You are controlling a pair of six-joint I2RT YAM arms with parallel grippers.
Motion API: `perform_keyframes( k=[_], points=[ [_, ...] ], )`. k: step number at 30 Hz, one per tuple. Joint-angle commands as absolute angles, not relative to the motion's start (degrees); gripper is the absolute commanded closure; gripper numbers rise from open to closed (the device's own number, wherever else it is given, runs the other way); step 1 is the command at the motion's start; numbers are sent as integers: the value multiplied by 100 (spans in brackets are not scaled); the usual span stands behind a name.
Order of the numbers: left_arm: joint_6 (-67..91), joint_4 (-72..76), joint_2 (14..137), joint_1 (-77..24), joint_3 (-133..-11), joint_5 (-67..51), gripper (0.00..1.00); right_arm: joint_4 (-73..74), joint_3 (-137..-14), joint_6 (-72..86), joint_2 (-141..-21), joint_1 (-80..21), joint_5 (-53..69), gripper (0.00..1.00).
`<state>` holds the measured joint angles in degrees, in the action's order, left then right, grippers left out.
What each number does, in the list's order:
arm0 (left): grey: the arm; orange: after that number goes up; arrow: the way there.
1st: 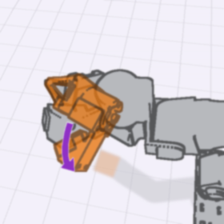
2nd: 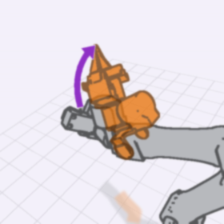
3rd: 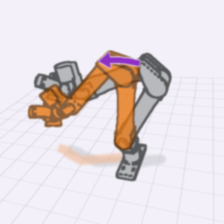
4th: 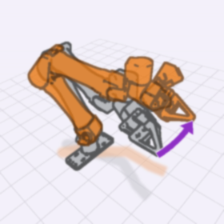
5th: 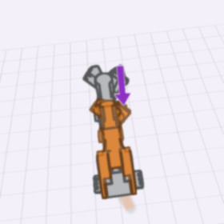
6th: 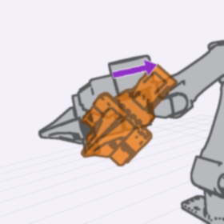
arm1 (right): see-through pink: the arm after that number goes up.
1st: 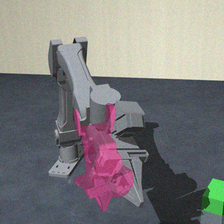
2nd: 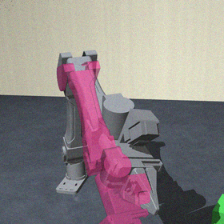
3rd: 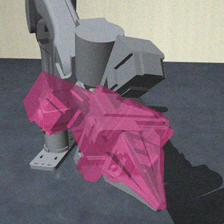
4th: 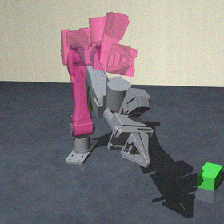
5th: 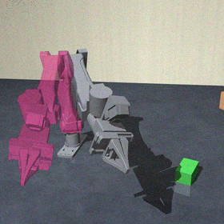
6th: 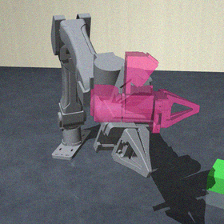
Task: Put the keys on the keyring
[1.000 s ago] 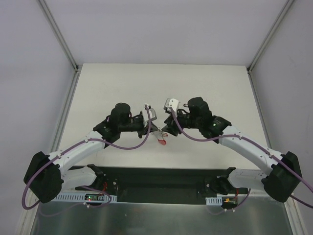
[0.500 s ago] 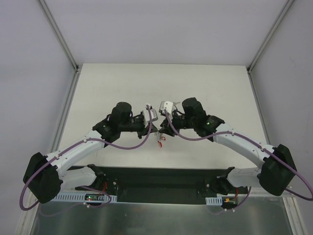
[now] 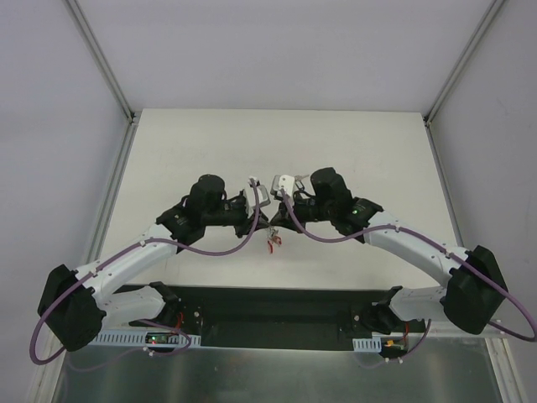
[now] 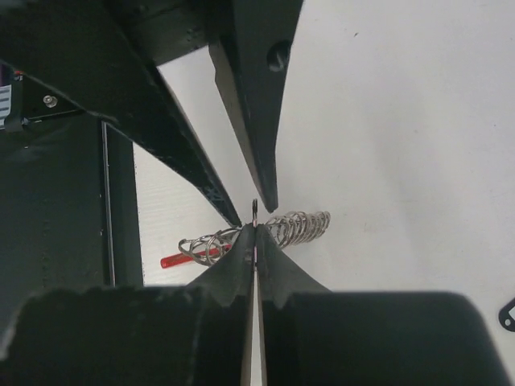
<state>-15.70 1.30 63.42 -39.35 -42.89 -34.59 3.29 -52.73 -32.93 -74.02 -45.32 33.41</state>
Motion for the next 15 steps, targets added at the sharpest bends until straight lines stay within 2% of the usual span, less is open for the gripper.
perform_keyframes(
  k=[1, 2, 8, 9, 13, 15],
  points=[
    [-1345, 316, 5793, -3990, -4342, -2981, 75, -132, -5467, -3261, -7462, -4535, 3261, 99],
    [-1249, 351, 5583, -3999, -4194, -2553, 66, -141, -5502, -3235, -7488, -4526, 3226, 99],
    [-503, 483, 4757, -3990, -3710, -776, 44, -290, -5896, -3129, -7970, -4518, 2998, 99],
    [-405, 466, 4642, -3990, -3665, -486, 38, -316, -6089, -3138, -8093, -4526, 2893, 99],
    [-18, 185, 4053, -3990, -3542, 866, 26, -754, -6565, -3129, -8630, -4500, 2655, 99],
    [-9, 27, 3737, -3990, -3524, 1185, 21, -913, -6732, -3138, -8963, -4491, 2584, 99]
  ],
)
